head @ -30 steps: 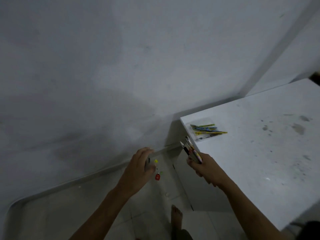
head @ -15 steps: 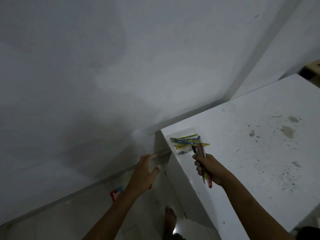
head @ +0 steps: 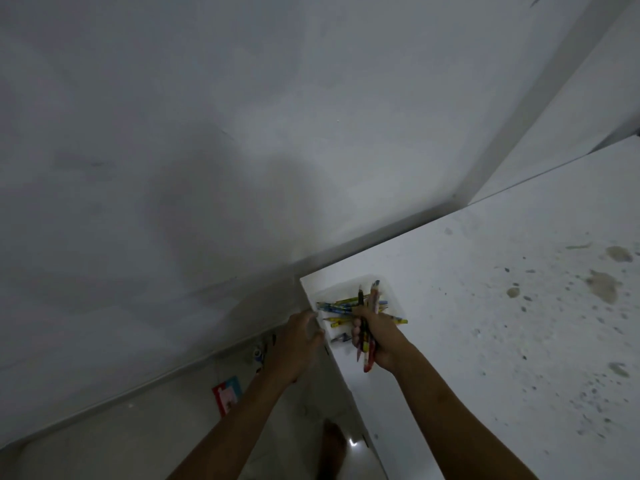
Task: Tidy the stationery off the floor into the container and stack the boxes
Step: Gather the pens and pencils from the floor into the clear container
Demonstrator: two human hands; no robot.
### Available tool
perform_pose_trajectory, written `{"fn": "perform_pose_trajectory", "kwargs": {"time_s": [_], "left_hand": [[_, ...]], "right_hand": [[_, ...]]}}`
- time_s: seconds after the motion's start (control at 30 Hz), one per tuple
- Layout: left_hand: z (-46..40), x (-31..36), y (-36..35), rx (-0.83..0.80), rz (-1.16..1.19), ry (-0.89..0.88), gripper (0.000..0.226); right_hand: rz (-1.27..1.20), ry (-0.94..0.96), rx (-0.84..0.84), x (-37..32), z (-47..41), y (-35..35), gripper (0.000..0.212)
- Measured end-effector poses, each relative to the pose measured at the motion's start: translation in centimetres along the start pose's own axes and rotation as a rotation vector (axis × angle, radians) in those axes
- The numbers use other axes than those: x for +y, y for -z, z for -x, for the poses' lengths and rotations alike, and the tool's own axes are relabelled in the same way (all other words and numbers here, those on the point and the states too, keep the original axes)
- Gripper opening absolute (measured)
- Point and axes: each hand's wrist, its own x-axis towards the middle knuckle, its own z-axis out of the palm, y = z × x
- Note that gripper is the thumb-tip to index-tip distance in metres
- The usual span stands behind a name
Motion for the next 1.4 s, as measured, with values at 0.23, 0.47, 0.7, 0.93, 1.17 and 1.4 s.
{"fn": "perform_pose_trajectory", "kwargs": {"time_s": [0.23, 0.47, 0.7, 0.93, 1.17, 1.4], "left_hand": [[-1.6, 1.3, -1.5, 0.090, -0.313, -0.267, 0.040], [-2.7, 2.9, -3.3, 0.049, -0.661, -0.279, 0.050], [-1.5, 2.9, -3.6, -0.103, -0.840, -0.201, 0.061], [-1.9, 1.9, -3.4, -0.153, -0.818, -0.211, 0.064], [-1.1, -0.3, -1.1, 0.131, -0.430, -0.304, 0.048], [-0.3, -0.6, -1.5, 0.026, -0.093, -0.092, 0.049]], "right_hand": [[0.663, 0.340, 0.101, -3.0, 0.7, 4.4, 0.017], [1.036, 0.332, 0.168, -1.6, -0.8, 6.6, 0.009], [1.087, 0.347, 0.199, -0.8, -1.5, 6.9, 0.016], [1.417, 0.405, 0.143, -1.7, -1.6, 7.0, 0.043], [2.199, 0.753, 0.022, -3.2, -3.1, 5.2, 0.042], [2.492, 0.929, -0.031, -3.9, -4.6, 2.7, 0.046]]}}
